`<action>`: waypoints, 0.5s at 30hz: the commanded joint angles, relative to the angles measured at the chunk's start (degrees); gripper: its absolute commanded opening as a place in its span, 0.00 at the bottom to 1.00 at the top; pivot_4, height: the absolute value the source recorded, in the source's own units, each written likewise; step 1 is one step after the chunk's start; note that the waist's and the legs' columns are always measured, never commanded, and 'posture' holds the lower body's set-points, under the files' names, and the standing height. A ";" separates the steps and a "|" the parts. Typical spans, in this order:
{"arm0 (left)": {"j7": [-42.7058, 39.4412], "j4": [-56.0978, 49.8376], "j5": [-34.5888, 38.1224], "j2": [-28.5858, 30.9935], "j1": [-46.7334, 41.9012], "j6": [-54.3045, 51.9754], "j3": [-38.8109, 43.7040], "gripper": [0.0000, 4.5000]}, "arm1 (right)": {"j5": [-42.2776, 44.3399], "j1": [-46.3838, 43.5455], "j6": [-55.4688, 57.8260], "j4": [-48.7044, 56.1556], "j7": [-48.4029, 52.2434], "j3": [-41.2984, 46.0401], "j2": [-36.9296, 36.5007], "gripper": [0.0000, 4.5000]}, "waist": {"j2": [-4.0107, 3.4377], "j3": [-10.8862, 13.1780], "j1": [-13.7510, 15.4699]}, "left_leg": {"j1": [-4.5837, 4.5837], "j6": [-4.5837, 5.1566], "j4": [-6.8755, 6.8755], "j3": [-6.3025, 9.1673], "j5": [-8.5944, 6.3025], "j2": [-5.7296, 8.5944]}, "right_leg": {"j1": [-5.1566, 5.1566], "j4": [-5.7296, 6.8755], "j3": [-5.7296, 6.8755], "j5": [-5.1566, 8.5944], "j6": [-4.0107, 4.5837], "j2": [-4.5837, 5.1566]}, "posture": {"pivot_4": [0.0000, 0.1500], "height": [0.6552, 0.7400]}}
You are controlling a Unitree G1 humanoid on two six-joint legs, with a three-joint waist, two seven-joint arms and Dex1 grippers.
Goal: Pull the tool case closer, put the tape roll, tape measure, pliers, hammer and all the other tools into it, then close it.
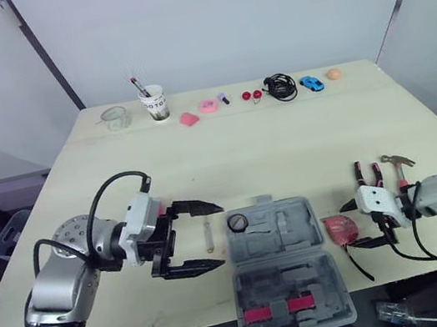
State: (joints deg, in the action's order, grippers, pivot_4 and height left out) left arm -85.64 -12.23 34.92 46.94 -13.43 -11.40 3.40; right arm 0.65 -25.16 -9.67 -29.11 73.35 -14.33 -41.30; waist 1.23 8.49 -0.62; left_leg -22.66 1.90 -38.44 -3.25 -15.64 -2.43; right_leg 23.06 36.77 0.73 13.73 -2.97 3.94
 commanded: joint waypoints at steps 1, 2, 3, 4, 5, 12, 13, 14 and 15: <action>0.70 -2.25 0.58 0.67 0.78 0.15 1.37 1.00 | -0.66 -1.59 -1.67 -2.81 0.36 -0.35 1.24 0.99 | 0.00 0.00 -0.01 | 0.00 0.00 0.00 0.00 0.00 0.00 | 0.00 0.00 0.00 0.00 0.00 0.00 | 1.00 1.00; 0.75 -2.39 0.61 0.78 0.99 0.17 1.51 1.00 | -0.88 -1.77 -1.40 -3.41 0.76 -0.63 1.45 0.99 | 0.00 0.00 0.04 | 0.00 0.00 0.00 0.00 0.00 0.00 | 0.00 0.00 0.00 0.00 0.00 0.00 | 1.00 1.00; 0.79 -2.48 0.63 0.85 1.12 0.18 1.59 1.00 | -1.05 -1.90 -1.26 -3.84 1.13 -0.82 1.52 0.99 | 0.00 0.00 0.04 | 0.00 0.00 0.00 -0.01 0.00 0.00 | -0.01 0.00 0.00 0.00 0.00 0.00 | 1.00 1.00; 0.89 -2.63 0.64 0.89 1.22 0.15 1.61 1.00 | -1.18 -1.98 -1.24 -4.19 1.44 -0.87 1.56 0.99 | 0.00 0.00 0.04 | 0.01 0.00 -0.01 -0.02 0.00 0.00 | -0.01 0.00 0.00 0.00 0.00 0.00 | 1.00 1.00; 0.93 -2.65 0.69 0.99 1.28 0.12 1.76 1.00 | -1.42 -2.19 -1.86 -4.76 1.10 -0.81 1.85 0.99 | 0.00 0.00 0.04 | 0.01 0.00 -0.01 -0.02 0.00 0.00 | -0.02 0.00 -0.01 0.00 0.00 0.00 | 1.00 1.00; 1.30 -2.69 0.76 1.22 2.07 0.35 2.25 1.00 | -1.30 -2.32 -3.39 -6.24 1.72 -0.19 2.11 0.69 | 0.00 -0.01 -0.02 | 0.05 0.00 -0.01 -0.02 0.00 0.00 | -0.03 0.01 -0.01 0.00 0.00 0.01 | 1.00 1.00; 1.36 -2.65 0.77 1.18 2.10 0.40 2.25 1.00 | -1.28 -2.16 -3.50 -6.16 1.81 -0.11 1.92 0.69 | 0.00 -0.01 -0.01 | 0.04 0.00 0.00 -0.02 0.00 0.00 | -0.03 0.01 -0.01 0.00 0.00 0.01 | 1.00 1.00; 1.39 -2.54 0.79 1.06 2.08 0.50 2.24 1.00 | -1.08 -1.95 -2.86 -5.91 1.44 0.30 1.75 0.69 | 0.00 -0.01 0.01 | 0.04 0.00 -0.01 -0.02 0.00 0.00 | -0.03 0.01 -0.01 0.00 0.00 0.01 | 1.00 1.00; 1.42 -2.45 0.85 0.94 2.07 0.55 2.21 1.00 | -0.84 -1.76 -1.91 -5.56 1.16 0.68 1.57 0.69 | 0.00 -0.01 0.06 | 0.04 0.00 -0.01 -0.02 0.00 0.00 | -0.03 0.01 -0.01 0.00 0.00 0.01 | 1.00 1.00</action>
State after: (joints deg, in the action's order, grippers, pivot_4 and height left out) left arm -84.53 -13.00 34.98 47.57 -11.18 -11.46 4.02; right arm -0.48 -27.52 -12.46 -34.98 74.57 -14.74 -38.82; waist 1.23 8.49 -0.57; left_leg -22.61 1.90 -38.45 -3.28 -15.64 -2.44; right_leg 23.03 36.78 0.72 13.72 -2.97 3.95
